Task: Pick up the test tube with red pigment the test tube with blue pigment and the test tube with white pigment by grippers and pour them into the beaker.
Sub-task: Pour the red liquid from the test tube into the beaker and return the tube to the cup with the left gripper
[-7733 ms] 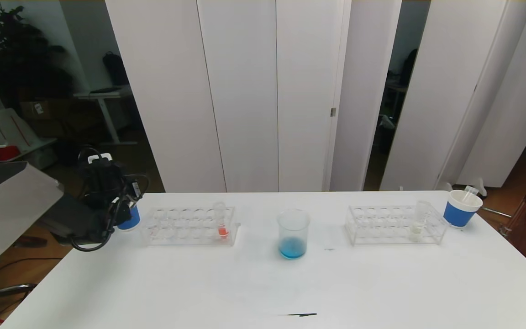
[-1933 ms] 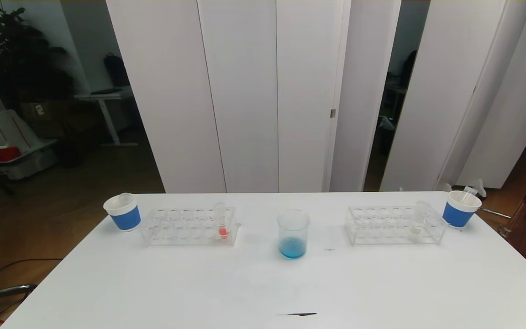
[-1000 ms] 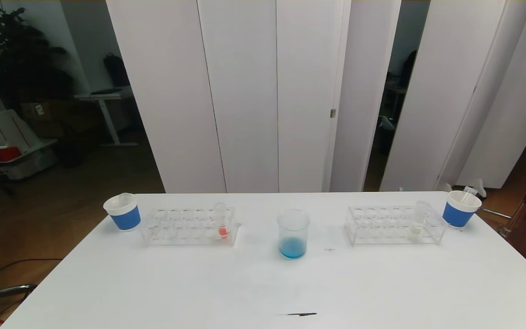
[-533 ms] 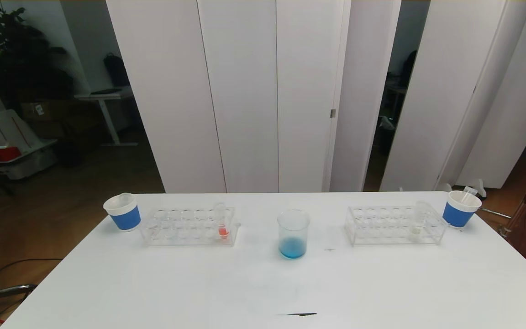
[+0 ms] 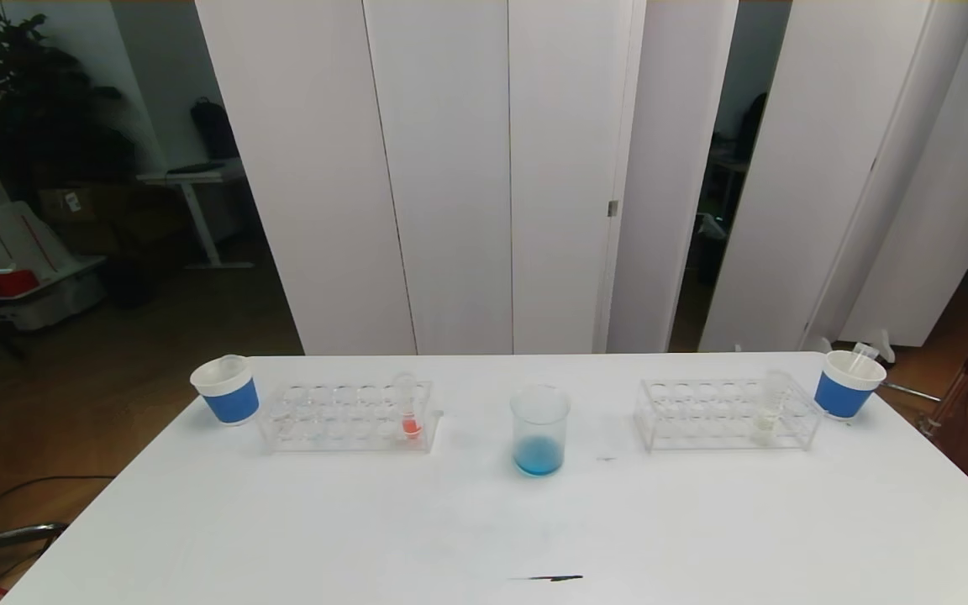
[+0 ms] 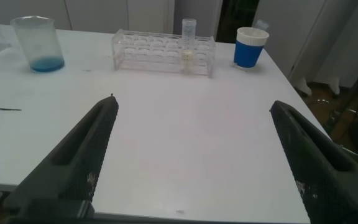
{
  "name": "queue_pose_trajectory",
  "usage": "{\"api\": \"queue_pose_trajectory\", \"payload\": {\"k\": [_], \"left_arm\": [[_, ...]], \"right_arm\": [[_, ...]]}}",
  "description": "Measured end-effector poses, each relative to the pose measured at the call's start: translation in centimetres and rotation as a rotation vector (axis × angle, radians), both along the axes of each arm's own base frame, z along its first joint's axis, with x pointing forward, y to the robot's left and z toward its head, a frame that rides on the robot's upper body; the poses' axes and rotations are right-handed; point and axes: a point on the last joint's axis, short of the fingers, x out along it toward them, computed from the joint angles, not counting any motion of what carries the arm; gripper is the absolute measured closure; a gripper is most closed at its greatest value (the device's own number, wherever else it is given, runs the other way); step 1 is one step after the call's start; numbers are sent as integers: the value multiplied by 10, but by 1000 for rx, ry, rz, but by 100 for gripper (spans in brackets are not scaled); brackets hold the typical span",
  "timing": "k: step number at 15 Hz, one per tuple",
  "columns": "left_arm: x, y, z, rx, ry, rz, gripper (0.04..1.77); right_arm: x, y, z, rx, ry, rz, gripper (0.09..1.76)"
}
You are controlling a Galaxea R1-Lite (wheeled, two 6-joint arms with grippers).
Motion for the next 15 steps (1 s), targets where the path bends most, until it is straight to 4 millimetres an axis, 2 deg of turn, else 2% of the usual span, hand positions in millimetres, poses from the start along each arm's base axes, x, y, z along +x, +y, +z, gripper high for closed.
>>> {"api": "queue_pose_trajectory", "payload": {"k": [4, 8, 11, 15], "left_arm": [[26, 0, 57, -3, -5, -4, 6], [81, -2, 103, -13, 4, -4, 6], [132, -3, 113, -24, 43, -6, 6], [198, -10, 97, -27, 122, -32, 6]], "right_arm": [[0, 0, 0, 0, 0, 1, 10], [0, 0, 0, 0, 0, 0, 10], [0, 0, 0, 0, 0, 1, 10], [0, 0, 0, 0, 0, 0, 10]]}}
